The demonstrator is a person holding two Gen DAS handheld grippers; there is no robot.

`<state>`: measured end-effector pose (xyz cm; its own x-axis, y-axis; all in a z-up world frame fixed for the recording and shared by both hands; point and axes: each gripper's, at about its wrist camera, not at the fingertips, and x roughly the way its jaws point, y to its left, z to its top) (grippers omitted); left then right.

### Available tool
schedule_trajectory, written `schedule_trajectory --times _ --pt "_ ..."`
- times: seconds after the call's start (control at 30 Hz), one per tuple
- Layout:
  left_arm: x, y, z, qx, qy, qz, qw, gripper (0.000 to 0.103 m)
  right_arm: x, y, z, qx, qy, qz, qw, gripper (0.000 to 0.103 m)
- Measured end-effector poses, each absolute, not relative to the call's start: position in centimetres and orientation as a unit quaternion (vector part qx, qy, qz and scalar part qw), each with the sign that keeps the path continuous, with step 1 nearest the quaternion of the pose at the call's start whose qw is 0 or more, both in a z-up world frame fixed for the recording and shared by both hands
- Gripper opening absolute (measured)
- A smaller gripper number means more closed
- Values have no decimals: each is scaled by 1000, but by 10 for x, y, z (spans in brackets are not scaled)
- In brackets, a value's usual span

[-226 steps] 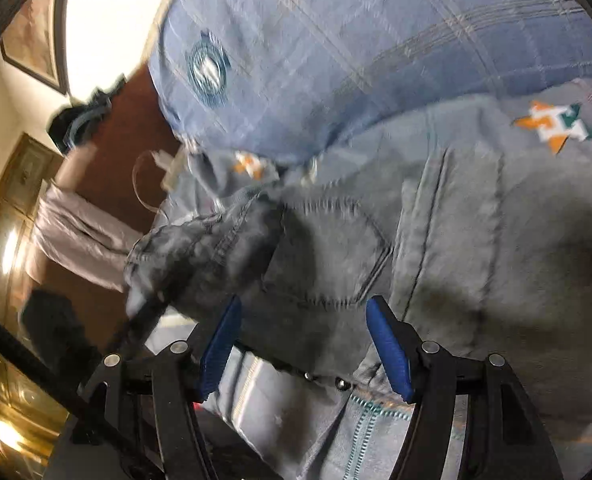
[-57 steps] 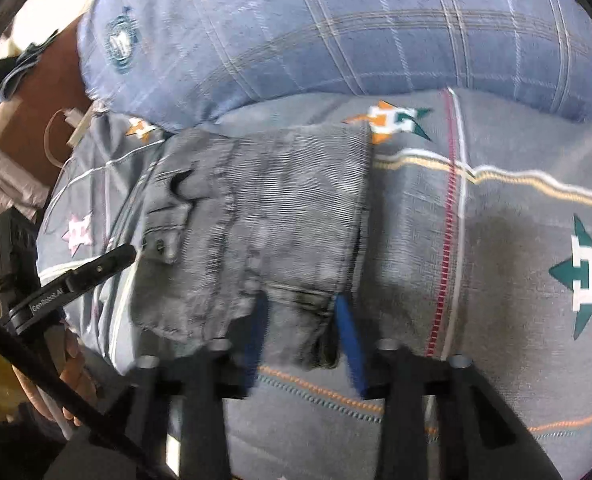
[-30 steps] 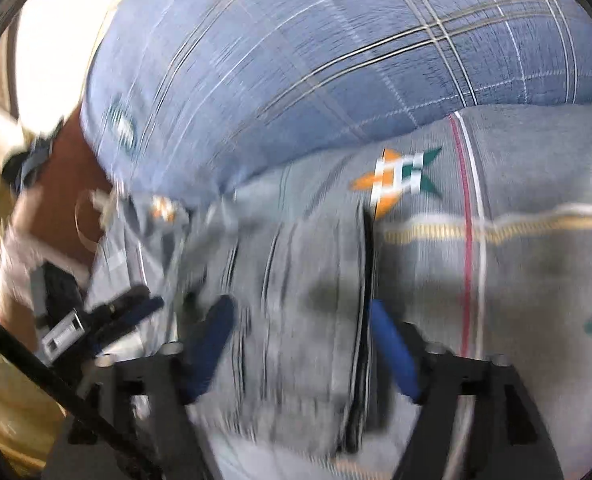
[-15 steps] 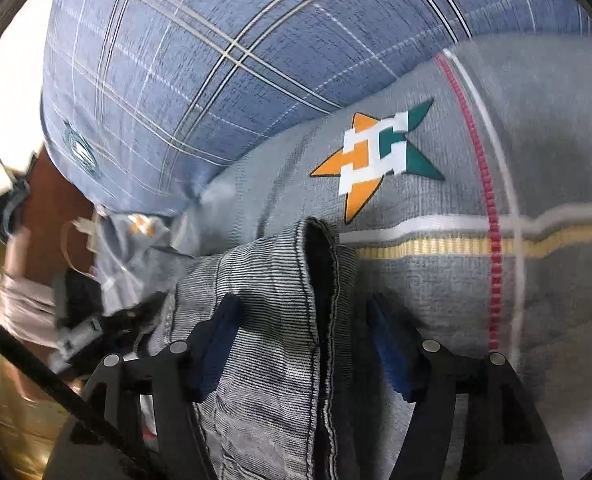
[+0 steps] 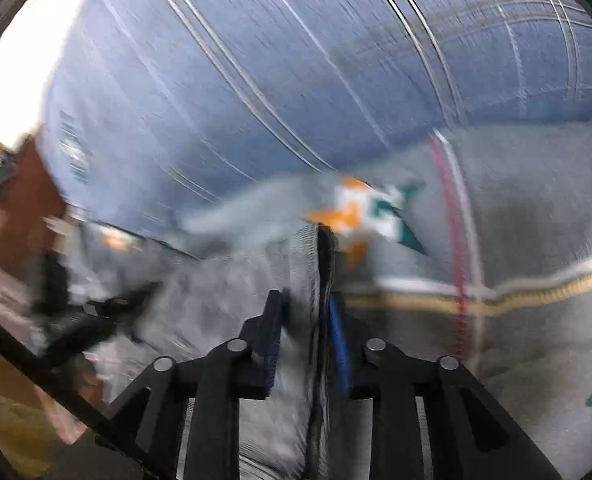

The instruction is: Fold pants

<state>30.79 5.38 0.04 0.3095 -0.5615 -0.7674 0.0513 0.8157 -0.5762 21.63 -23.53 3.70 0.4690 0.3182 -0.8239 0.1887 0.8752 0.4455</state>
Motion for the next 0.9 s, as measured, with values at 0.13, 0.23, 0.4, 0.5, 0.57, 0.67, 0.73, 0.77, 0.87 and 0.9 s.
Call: schedule_trajectory --times 0.13,0.23,0.4,0.5,0.57,0.67,0.73,0.77,0.87,0.9 --pt "304 69 16 -256 557 -194 766 48 207 -244 49 296 513 43 804 41" --pt "286 78 40 -258 541 -183 779 62 188 -239 76 276 499 49 820 59" --pt "253 60 52 -191 559 -184 786 62 168 -222 74 264 537 57 799 59" --pt "225 61 55 -176 555 -196 789 62 152 -217 59 263 563 31 783 54" --pt "206 65 49 -156 548 -178 802 62 141 -217 50 280 564 41 776 51" --pt "190 69 26 -141 566 -146 799 61 131 -208 36 273 576 45 769 39" --pt "191 68 9 -141 579 -144 790 58 130 -203 34 248 580 36 775 34" --pt "193 68 9 -143 574 -147 793 57 128 -202 35 243 580 36 777 31" --pt "199 67 14 -135 564 -149 801 45 127 -200 36 231 582 39 779 26" --pt "200 63 14 -123 562 -146 805 45 129 -201 32 231 586 40 776 26"
